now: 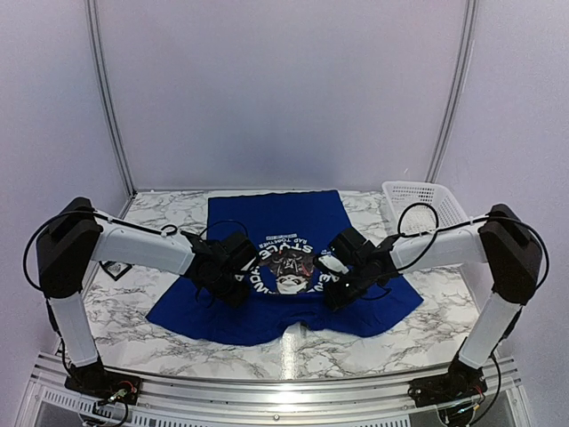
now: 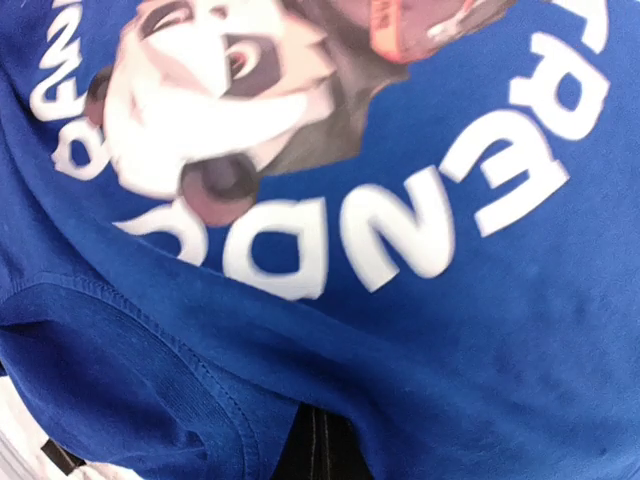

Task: Pin the brooch onto the clothing
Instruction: Smooth out the flattened clothing at the center of the board.

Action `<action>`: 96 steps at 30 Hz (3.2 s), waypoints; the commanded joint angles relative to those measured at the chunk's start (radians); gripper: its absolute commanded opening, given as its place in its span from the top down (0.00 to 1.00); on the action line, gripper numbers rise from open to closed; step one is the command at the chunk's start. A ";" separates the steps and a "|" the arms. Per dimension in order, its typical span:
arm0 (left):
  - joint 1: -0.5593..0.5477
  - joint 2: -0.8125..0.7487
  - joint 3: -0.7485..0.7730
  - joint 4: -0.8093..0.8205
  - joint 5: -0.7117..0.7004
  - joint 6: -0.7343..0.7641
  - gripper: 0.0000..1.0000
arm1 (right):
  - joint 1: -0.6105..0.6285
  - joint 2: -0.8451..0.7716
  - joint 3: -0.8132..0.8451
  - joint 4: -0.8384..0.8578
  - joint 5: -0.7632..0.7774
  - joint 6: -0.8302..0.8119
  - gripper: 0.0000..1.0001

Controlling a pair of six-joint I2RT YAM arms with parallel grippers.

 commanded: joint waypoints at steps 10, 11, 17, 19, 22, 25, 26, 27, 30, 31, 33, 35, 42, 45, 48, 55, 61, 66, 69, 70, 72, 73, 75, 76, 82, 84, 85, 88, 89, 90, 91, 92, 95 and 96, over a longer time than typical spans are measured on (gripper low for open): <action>-0.083 -0.160 0.009 0.080 0.027 0.234 0.75 | 0.062 -0.042 0.148 -0.060 -0.020 -0.202 1.00; -0.105 -0.184 -0.010 0.101 0.074 0.239 0.75 | 0.079 -0.063 0.129 -0.037 -0.057 -0.201 1.00; -0.145 -0.173 -0.063 0.165 0.180 0.215 0.79 | 0.104 -0.041 0.029 0.066 -0.141 -0.109 1.00; -0.145 -0.140 -0.059 0.166 0.177 0.211 0.81 | 0.104 -0.012 0.022 0.087 -0.152 -0.097 1.00; -0.145 -0.097 -0.064 0.171 0.169 0.218 0.81 | 0.104 0.026 0.019 0.095 -0.149 -0.092 1.00; -0.146 -0.067 -0.086 0.172 0.176 0.216 0.81 | 0.105 0.036 -0.006 0.091 -0.168 -0.087 1.00; -0.147 -0.068 -0.098 0.172 0.191 0.211 0.81 | 0.105 0.030 -0.020 0.086 -0.178 -0.083 1.00; -0.151 -0.077 -0.117 0.172 0.201 0.210 0.81 | 0.107 0.019 -0.040 0.077 -0.188 -0.079 1.00; -0.159 -0.127 -0.202 0.171 0.252 0.207 0.80 | 0.108 -0.038 -0.113 0.041 -0.230 -0.065 1.00; -0.159 -0.149 -0.231 0.170 0.247 0.199 0.80 | 0.109 -0.060 -0.139 0.033 -0.253 -0.058 1.00; -0.159 -0.197 -0.279 0.153 0.244 0.202 0.79 | 0.119 -0.099 -0.187 0.020 -0.299 -0.044 1.00; -0.159 -0.238 -0.306 0.115 0.273 0.210 0.78 | 0.143 -0.130 -0.222 0.014 -0.344 -0.029 1.00; -0.210 -0.322 -0.276 0.103 0.272 0.270 0.66 | 0.180 -0.175 -0.129 -0.016 -0.441 -0.032 1.00; -0.280 -0.337 -0.193 0.104 0.278 0.374 0.65 | 0.139 -0.168 -0.042 -0.045 -0.428 -0.049 1.00; -0.332 -0.314 -0.152 0.109 0.359 0.471 0.66 | 0.090 -0.155 -0.006 -0.042 -0.390 -0.046 1.00; -0.389 -0.186 -0.115 0.108 0.427 0.650 0.68 | 0.047 -0.079 0.027 0.053 -0.310 -0.024 1.00; -0.418 -0.119 -0.088 0.090 0.373 0.700 0.62 | 0.033 0.050 0.076 0.124 -0.272 -0.006 1.00; -0.419 -0.078 -0.065 0.072 0.325 0.719 0.60 | 0.032 0.105 0.094 0.166 -0.291 -0.002 1.00; -0.419 -0.058 -0.055 0.061 0.285 0.724 0.60 | 0.032 0.119 0.092 0.175 -0.285 0.002 1.00; -0.419 -0.054 -0.054 0.060 0.268 0.725 0.61 | 0.032 0.122 0.089 0.177 -0.280 0.003 1.00; -0.419 -0.050 -0.053 0.060 0.238 0.732 0.61 | 0.032 0.125 0.081 0.185 -0.279 0.004 1.00; -0.419 -0.049 -0.053 0.060 0.222 0.741 0.61 | 0.031 0.127 0.076 0.187 -0.281 0.004 1.00; -0.419 -0.042 -0.054 0.055 0.178 0.762 0.61 | 0.031 0.129 0.068 0.188 -0.286 0.001 1.00; -0.419 -0.034 -0.053 0.046 0.161 0.770 0.61 | 0.031 0.127 0.065 0.188 -0.289 -0.001 1.00; -0.418 -0.009 -0.040 0.034 0.135 0.761 0.83 | 0.030 0.136 0.064 0.193 -0.288 0.002 1.00; -0.418 -0.013 -0.037 0.033 0.141 0.745 1.00 | 0.024 0.147 0.064 0.200 -0.289 0.009 1.00; -0.418 -0.022 -0.037 0.033 0.152 0.734 1.00 | 0.019 0.153 0.064 0.203 -0.289 0.013 1.00; -0.418 -0.077 -0.061 0.033 0.257 0.716 1.00 | 0.003 0.170 0.065 0.204 -0.287 0.020 1.00; -0.418 -0.096 -0.070 0.031 0.307 0.718 1.00 | -0.003 0.176 0.067 0.203 -0.281 0.020 1.00; -0.417 -0.117 -0.079 0.029 0.361 0.724 1.00 | -0.005 0.182 0.072 0.201 -0.273 0.020 1.00; -0.417 -0.133 -0.087 0.027 0.415 0.722 1.00 | -0.005 0.188 0.081 0.194 -0.261 0.017 1.00; -0.417 -0.144 -0.093 0.023 0.455 0.716 1.00 | -0.005 0.198 0.090 0.183 -0.252 0.014 1.00; -0.417 -0.145 -0.097 0.004 0.501 0.703 1.00 | -0.006 0.220 0.114 0.170 -0.243 0.010 1.00; -0.417 -0.147 -0.097 -0.002 0.507 0.703 1.00 | -0.005 0.224 0.121 0.168 -0.242 0.012 1.00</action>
